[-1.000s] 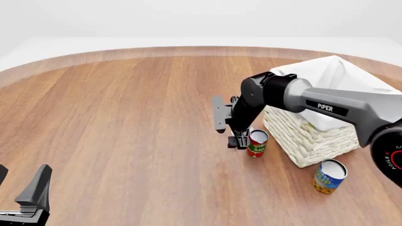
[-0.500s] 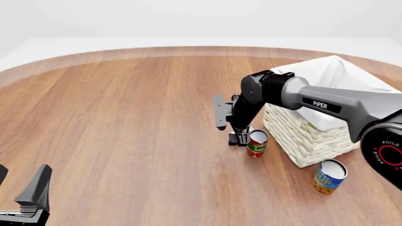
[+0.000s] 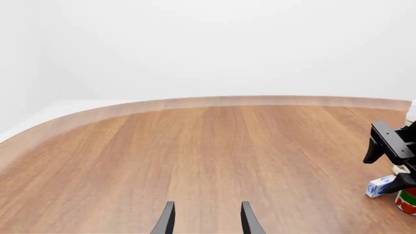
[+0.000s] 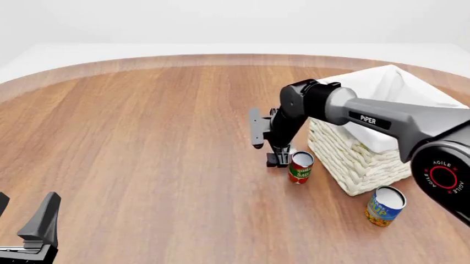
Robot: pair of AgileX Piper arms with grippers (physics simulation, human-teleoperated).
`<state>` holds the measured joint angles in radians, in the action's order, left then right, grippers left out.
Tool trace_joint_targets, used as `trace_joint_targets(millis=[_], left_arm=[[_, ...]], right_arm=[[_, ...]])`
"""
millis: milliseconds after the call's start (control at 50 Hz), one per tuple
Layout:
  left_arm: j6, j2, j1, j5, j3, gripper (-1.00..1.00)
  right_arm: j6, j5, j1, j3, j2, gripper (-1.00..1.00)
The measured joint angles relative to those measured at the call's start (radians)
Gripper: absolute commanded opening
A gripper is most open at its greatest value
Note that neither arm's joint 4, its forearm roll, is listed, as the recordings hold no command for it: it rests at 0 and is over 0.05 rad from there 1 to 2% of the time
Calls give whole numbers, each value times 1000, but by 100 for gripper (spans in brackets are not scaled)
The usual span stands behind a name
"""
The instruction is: Pick up the alphabet soup and the cream cheese box, and put them in the basket.
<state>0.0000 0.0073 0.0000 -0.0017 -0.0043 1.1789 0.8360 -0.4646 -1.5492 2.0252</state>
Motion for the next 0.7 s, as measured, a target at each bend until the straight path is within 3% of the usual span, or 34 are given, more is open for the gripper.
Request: trace_joint_targets(millis=[700], left_arm=[[0, 0, 0, 0, 0, 100]], right_arm=[[1, -1, 7, -37, 54, 100]])
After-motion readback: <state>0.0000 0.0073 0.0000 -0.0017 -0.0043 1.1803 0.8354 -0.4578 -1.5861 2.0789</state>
